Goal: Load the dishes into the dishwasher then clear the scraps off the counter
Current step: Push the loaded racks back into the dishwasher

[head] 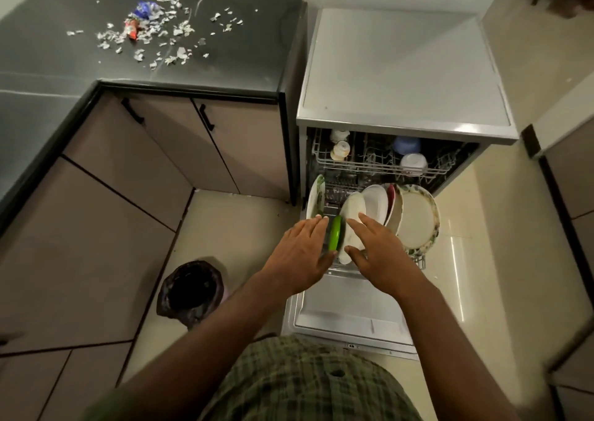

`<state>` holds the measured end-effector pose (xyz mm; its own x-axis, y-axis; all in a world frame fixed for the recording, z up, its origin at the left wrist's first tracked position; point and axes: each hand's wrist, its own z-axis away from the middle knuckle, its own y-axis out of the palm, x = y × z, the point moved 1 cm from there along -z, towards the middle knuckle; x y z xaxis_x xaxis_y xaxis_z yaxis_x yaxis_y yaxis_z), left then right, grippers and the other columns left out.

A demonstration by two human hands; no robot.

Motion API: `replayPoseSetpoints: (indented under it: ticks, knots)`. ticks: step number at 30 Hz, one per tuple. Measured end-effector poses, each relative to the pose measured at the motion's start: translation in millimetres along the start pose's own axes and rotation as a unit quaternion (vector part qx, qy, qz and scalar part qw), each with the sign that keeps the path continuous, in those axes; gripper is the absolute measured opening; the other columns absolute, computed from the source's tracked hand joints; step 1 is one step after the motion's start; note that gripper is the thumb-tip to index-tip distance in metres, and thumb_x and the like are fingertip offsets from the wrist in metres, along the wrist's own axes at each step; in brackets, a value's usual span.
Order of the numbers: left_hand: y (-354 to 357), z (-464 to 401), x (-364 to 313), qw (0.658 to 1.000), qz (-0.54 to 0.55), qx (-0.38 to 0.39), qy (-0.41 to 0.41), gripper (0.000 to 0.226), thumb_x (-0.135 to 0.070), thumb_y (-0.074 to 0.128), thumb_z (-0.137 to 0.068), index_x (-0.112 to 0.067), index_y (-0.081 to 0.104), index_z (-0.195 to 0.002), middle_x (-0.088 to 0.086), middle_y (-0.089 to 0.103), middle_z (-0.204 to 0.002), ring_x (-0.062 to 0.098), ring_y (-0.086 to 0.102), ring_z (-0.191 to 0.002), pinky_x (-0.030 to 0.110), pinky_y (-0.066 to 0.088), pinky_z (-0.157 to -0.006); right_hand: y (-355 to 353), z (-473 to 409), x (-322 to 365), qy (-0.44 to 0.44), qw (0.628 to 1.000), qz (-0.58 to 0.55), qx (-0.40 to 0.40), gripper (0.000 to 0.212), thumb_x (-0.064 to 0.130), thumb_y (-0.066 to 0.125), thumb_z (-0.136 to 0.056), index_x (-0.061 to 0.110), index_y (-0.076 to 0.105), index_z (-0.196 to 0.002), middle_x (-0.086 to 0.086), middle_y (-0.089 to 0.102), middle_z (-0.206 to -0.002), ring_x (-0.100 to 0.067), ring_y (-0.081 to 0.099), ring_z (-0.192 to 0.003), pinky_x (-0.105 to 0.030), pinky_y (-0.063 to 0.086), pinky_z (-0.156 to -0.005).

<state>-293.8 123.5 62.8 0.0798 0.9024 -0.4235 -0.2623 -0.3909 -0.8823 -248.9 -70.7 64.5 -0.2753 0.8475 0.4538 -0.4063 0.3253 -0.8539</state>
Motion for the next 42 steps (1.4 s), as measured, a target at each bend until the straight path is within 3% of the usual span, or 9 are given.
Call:
replayPoseSetpoints:
  ticks: [19, 23, 26, 28, 30, 32, 34, 38, 42]
  knots:
    - [42.1, -3.7, -50.7, 0.995, 0.071, -0.013, -0.063, 0.073, -0.053, 0.044, -0.106, -0.015, 0.022, -0.164, 0.005, 0.031, -0.168, 0.022, 0.026, -0.154, 0.040, 0.025, -0.126, -27.0, 24.5, -69.6, -0.040, 0.999, 0.003, 0.035, 0.063, 0.037, 0.059, -0.104, 0.023, 0.036, -0.161, -0.010, 0.029, -0.170, -0.026, 0.025, -0.157, -0.042, 0.021, -0.127]
    - [58.8, -30.1, -83.1, 0.981, 0.156, -0.017, -0.111, 0.063, -0.047, 0.052, -0.105, -0.016, 0.038, -0.158, 0.006, 0.048, -0.155, 0.025, 0.042, -0.143, 0.036, 0.034, -0.117, -46.9, 26.1, -115.4, -0.038, 0.997, -0.040, 0.046, 0.061, 0.035, 0.059, -0.104, 0.024, 0.038, -0.160, -0.006, 0.031, -0.169, -0.023, 0.025, -0.157, -0.041, 0.023, -0.127]
    - [77.9, -47.3, -105.0, 0.963, 0.231, -0.021, -0.136, 0.054, -0.050, 0.052, -0.104, -0.023, 0.046, -0.150, -0.009, 0.053, -0.142, 0.013, 0.050, -0.134, 0.028, 0.041, -0.104, -52.3, 24.3, -156.0, -0.026, 0.994, -0.097, 0.050, 0.057, 0.035, 0.061, -0.104, 0.024, 0.043, -0.158, -0.004, 0.038, -0.166, -0.019, 0.029, -0.155, -0.041, 0.026, -0.127]
    - [92.3, -55.8, -117.6, 0.933, 0.294, -0.020, -0.208, 0.051, -0.047, 0.054, -0.105, -0.022, 0.048, -0.149, -0.014, 0.051, -0.133, 0.005, 0.050, -0.125, 0.023, 0.039, -0.100, -47.5, 17.7, -180.0, -0.021, 0.989, -0.135, 0.061, 0.055, 0.035, 0.062, -0.104, 0.024, 0.047, -0.155, -0.001, 0.044, -0.162, -0.017, 0.037, -0.151, -0.043, 0.032, -0.124]
    - [106.4, -53.2, -121.6, 0.886, 0.367, -0.010, -0.283, 0.041, -0.048, 0.057, -0.103, -0.025, 0.058, -0.137, -0.011, 0.063, -0.125, 0.011, 0.060, -0.118, 0.031, 0.046, -0.103, -40.5, 18.9, -189.9, -0.006, 0.986, -0.164, 0.041, 0.051, 0.032, 0.065, -0.103, 0.021, 0.052, -0.151, 0.003, 0.050, -0.155, -0.011, 0.043, -0.143, -0.028, 0.034, -0.120]
    - [127.8, -57.3, -119.0, 0.806, 0.465, -0.023, -0.366, 0.030, -0.047, 0.061, -0.102, -0.023, 0.066, -0.120, -0.005, 0.069, -0.109, 0.016, 0.066, -0.106, 0.038, 0.054, -0.101, -27.9, 9.5, -199.5, 0.025, 0.973, -0.225, 0.050, 0.045, 0.030, 0.067, -0.101, 0.024, 0.058, -0.145, 0.011, 0.054, -0.146, -0.003, 0.047, -0.133, -0.008, 0.032, -0.109]
    - [148.1, -66.2, -111.3, 0.714, 0.551, -0.042, -0.429, 0.026, -0.035, 0.062, -0.104, -0.013, 0.067, -0.118, 0.003, 0.066, -0.101, 0.017, 0.064, -0.096, 0.031, 0.056, -0.088, -4.0, -3.1, -208.8, 0.098, 0.938, -0.327, 0.066, 0.037, 0.031, 0.068, -0.101, 0.029, 0.064, -0.137, 0.013, 0.062, -0.139, -0.002, 0.057, -0.126, -0.018, 0.043, -0.110]
    - [193.7, -95.8, -84.7, 0.590, 0.620, -0.043, -0.515, 0.016, -0.025, 0.056, -0.108, -0.011, 0.063, -0.101, 0.011, 0.061, -0.101, 0.021, 0.058, -0.095, 0.029, 0.056, -0.080, 62.7, -19.9, -236.1, 0.289, 0.818, -0.496, 0.042, 0.015, 0.025, 0.068, -0.102, 0.024, 0.074, -0.116, 0.001, 0.076, -0.115, -0.016, 0.070, -0.114, -0.042, 0.052, -0.108]
    - [257.3, -134.1, -54.7, 0.503, 0.648, -0.054, -0.569, 0.021, -0.026, 0.056, -0.108, -0.012, 0.062, -0.094, 0.011, 0.064, -0.100, 0.024, 0.062, -0.097, 0.035, 0.058, -0.087, 137.4, -42.4, -271.8, 0.453, 0.616, -0.644, 0.012, 0.028, 0.013, 0.061, -0.104, 0.001, 0.064, -0.129, -0.019, 0.070, -0.125, -0.027, 0.069, -0.113, -0.041, 0.048, -0.111]
